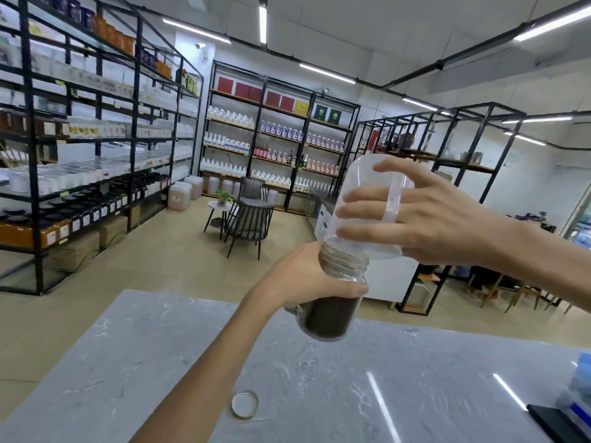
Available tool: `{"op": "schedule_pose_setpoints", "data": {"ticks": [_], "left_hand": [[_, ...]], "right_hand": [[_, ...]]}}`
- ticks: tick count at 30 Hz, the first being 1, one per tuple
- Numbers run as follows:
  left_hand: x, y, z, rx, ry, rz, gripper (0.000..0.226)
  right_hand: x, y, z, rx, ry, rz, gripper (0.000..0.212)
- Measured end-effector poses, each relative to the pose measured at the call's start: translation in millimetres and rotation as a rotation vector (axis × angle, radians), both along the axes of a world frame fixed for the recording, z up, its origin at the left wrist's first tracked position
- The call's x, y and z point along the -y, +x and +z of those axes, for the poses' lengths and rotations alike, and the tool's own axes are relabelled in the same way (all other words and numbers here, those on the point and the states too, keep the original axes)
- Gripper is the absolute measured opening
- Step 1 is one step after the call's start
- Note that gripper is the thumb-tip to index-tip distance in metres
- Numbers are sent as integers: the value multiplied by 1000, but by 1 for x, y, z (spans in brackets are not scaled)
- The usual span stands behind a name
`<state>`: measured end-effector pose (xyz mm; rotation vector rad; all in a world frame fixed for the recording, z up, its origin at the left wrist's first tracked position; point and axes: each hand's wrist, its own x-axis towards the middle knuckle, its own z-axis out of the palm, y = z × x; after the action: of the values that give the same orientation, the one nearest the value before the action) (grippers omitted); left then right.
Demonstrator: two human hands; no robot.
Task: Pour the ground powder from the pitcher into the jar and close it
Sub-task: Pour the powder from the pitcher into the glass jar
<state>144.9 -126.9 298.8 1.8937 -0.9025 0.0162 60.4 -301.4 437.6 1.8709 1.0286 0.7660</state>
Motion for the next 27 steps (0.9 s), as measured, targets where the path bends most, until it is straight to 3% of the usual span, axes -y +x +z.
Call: {"op": "schedule_pose_setpoints", "data": {"ticks": [4, 8, 11, 15, 18, 22, 25, 27], "left_hand": [[-17, 8, 6, -69, 41, -248, 50], [-21, 7, 12, -108, 38, -378, 32], [-21, 6, 14, -110, 20, -401, 31], [-19, 5, 12, -106, -3, -419, 31], [-18, 5, 9, -113, 0, -438, 41], [-21, 2, 10, -131, 4, -450, 32], [-21, 5, 8, -151, -20, -451, 35], [-20, 6, 6, -159, -24, -455, 36]], "right_hand": [[12, -5, 10, 94, 123, 67, 68], [7, -7, 0, 38, -4, 87, 75], [9, -10, 12, 85, 93, 76, 72], [7, -10, 1, 71, -71, 78, 69], [9, -9, 3, 131, -53, 82, 71], [10, -8, -6, 120, -94, 74, 71], [11, -7, -3, 155, 18, 54, 71], [13, -6, -8, 124, -44, 52, 70]]}}
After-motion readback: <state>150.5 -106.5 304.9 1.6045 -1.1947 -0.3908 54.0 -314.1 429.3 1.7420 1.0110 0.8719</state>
